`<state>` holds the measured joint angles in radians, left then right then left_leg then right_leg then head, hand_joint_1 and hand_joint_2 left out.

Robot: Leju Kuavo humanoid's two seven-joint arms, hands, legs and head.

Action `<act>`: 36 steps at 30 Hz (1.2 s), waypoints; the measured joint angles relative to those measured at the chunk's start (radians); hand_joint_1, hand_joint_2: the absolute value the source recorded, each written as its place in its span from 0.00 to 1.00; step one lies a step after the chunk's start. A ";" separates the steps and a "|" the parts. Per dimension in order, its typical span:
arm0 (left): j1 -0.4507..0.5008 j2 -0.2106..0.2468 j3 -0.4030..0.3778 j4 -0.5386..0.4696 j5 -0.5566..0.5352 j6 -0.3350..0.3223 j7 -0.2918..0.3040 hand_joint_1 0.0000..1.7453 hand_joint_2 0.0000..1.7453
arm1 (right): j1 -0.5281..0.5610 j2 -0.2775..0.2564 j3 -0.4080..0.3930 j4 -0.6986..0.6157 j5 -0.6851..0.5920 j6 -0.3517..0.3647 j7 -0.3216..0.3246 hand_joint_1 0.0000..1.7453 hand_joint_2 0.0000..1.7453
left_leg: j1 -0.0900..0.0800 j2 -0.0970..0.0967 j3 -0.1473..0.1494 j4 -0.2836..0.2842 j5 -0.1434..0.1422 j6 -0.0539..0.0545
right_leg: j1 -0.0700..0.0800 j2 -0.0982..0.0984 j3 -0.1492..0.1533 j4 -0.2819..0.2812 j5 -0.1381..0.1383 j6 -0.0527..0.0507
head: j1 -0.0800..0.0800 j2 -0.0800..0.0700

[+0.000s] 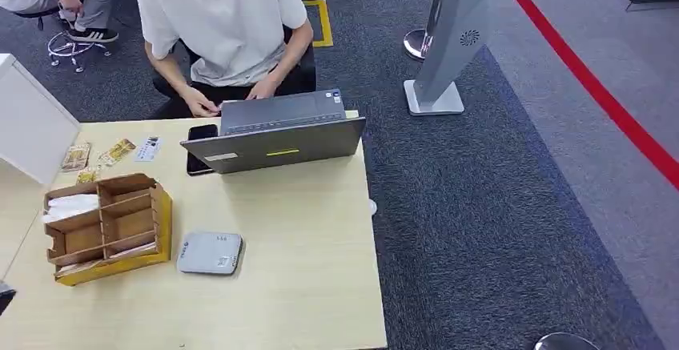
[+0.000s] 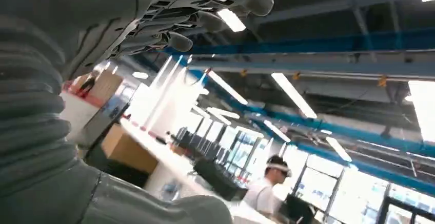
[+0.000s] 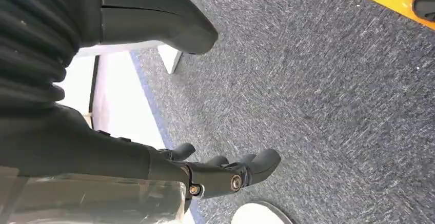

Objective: Pass the card to the sensor for recognition and then transmit it.

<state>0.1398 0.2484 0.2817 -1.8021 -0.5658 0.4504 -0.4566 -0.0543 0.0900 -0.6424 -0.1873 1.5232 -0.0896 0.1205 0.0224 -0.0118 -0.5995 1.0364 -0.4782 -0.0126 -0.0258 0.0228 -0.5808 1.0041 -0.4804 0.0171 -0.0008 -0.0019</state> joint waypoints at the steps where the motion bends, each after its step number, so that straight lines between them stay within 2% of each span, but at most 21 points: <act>1: 0.004 -0.003 0.033 0.003 0.069 -0.035 -0.012 0.00 1.00 | -0.001 0.000 0.000 0.000 0.001 0.000 0.000 0.00 1.00 | 0.000 0.000 0.000 0.000 0.000 0.000 | 0.000 0.000 0.000 0.000 0.000 0.000 | 0.000 0.000; 3: -0.001 -0.012 0.133 0.044 0.240 -0.158 -0.075 0.00 1.00 | -0.001 0.000 0.000 0.000 0.003 0.002 0.000 0.00 1.00 | 0.000 0.000 0.001 0.000 0.000 0.000 | 0.000 0.000 0.001 0.000 0.000 0.000 | 0.000 0.000; 4: -0.007 -0.017 0.201 0.083 0.289 -0.231 -0.120 0.00 1.00 | -0.001 0.000 0.000 0.000 0.003 0.003 0.000 0.00 1.00 | 0.000 0.000 0.001 0.000 0.000 0.000 | 0.000 0.000 0.001 0.000 0.000 0.000 | 0.000 0.000; 5: -0.013 -0.022 0.260 0.116 0.298 -0.271 -0.152 0.00 1.00 | 0.000 0.000 0.000 0.000 0.003 0.003 0.000 0.00 1.00 | 0.000 0.001 0.001 0.000 0.000 0.000 | 0.000 0.001 0.000 0.000 0.000 0.000 | -0.001 0.000; 6: -0.018 -0.028 0.308 0.139 0.314 -0.299 -0.163 0.00 1.00 | 0.000 -0.001 0.000 0.000 0.004 0.005 0.000 0.00 1.00 | 0.000 0.001 0.001 0.000 0.000 0.000 | 0.000 0.001 0.000 0.000 0.000 0.000 | -0.001 0.000; 8: -0.043 -0.035 0.395 0.208 0.395 -0.387 -0.138 0.00 1.00 | -0.001 -0.002 0.000 0.000 0.006 0.010 -0.001 0.00 1.00 | 0.000 -0.001 0.001 0.000 0.000 0.000 | 0.000 -0.001 0.002 0.000 -0.001 0.000 | 0.000 0.000; 10: -0.083 -0.020 0.503 0.352 0.494 -0.494 -0.133 0.00 1.00 | -0.004 -0.002 0.009 0.000 0.006 0.016 -0.010 0.00 1.00 | 0.000 0.000 0.002 -0.001 0.000 0.000 | 0.000 -0.001 0.003 0.000 -0.001 -0.001 | 0.000 0.000; 12: -0.117 0.019 0.616 0.549 0.580 -0.590 -0.137 0.00 1.00 | -0.003 -0.002 0.023 0.000 0.006 0.016 -0.017 0.00 1.00 | 0.001 0.001 0.004 -0.001 -0.002 -0.002 | 0.001 0.001 0.003 0.000 -0.001 -0.001 | -0.001 0.000; 14: -0.156 0.068 0.737 0.789 0.686 -0.696 -0.123 0.00 1.00 | -0.003 -0.005 0.040 0.000 0.006 0.016 -0.023 0.00 1.00 | 0.001 0.001 0.005 -0.002 -0.001 -0.002 | 0.001 0.001 0.003 0.001 -0.002 -0.002 | -0.002 0.000; 16: -0.173 0.088 0.818 0.963 0.749 -0.755 -0.126 0.00 1.00 | -0.004 -0.006 0.054 0.000 0.006 0.016 -0.028 0.00 1.00 | 0.001 0.000 0.005 -0.002 -0.002 -0.002 | 0.001 0.000 0.003 0.000 -0.002 -0.002 | -0.003 0.000; 19: -0.191 0.111 0.890 1.141 0.754 -0.769 -0.134 0.00 1.00 | -0.007 -0.008 0.068 0.000 0.006 0.017 -0.028 0.00 1.00 | 0.001 -0.004 0.005 -0.002 -0.002 -0.002 | 0.001 -0.004 0.004 0.000 -0.004 0.000 | 0.000 0.000; 21: -0.204 0.124 0.919 1.210 0.755 -0.769 -0.134 0.00 1.00 | -0.010 -0.008 0.073 0.000 0.006 0.017 -0.028 0.00 1.00 | 0.001 -0.005 0.005 -0.002 -0.002 -0.002 | 0.001 -0.004 0.006 0.000 -0.004 0.000 | 0.001 0.000; 26: -0.222 0.146 0.953 1.300 0.757 -0.768 -0.133 0.00 1.00 | -0.011 -0.008 0.081 0.000 0.006 0.016 -0.028 0.00 1.00 | 0.001 -0.004 0.005 -0.002 -0.002 -0.002 | 0.001 -0.004 0.006 -0.001 -0.004 0.000 | 0.000 0.000; 30: -0.228 0.153 0.959 1.331 0.762 -0.771 -0.127 0.00 1.00 | -0.011 -0.009 0.086 0.000 0.006 0.016 -0.028 0.00 1.00 | 0.001 -0.004 0.005 -0.002 -0.002 -0.002 | 0.001 -0.004 0.006 0.000 -0.004 0.000 | 0.000 0.000; 31: -0.231 0.154 0.964 1.339 0.788 -0.782 -0.097 0.00 1.00 | -0.011 -0.009 0.087 0.000 0.006 0.016 -0.028 0.00 1.00 | 0.001 -0.004 0.005 -0.002 -0.002 -0.002 | 0.001 -0.004 0.006 0.000 -0.004 0.000 | 0.000 0.000; 34: -0.245 0.142 1.028 1.392 0.948 -0.817 0.049 0.00 1.00 | -0.011 -0.010 0.104 0.000 0.006 0.017 -0.028 0.00 1.00 | 0.001 -0.004 0.006 -0.002 -0.002 -0.002 | 0.001 -0.004 0.006 0.000 -0.004 0.000 | -0.001 0.000; 36: -0.245 0.106 1.063 1.429 0.964 -0.809 0.072 0.00 1.00 | -0.011 -0.010 0.112 0.000 0.006 0.021 -0.027 0.00 1.00 | 0.000 -0.004 0.006 -0.002 -0.002 -0.001 | 0.000 -0.004 0.006 0.000 -0.004 0.000 | -0.001 0.000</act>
<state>-0.1054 0.3542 1.3450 -0.3736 0.3983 -0.3590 -0.3846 -0.0652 0.0805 -0.5303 -0.1873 1.5290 -0.0691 0.0935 0.0226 -0.0157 -0.5937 1.0346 -0.4806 -0.0139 -0.0254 0.0190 -0.5745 1.0036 -0.4841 0.0167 -0.0019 -0.0019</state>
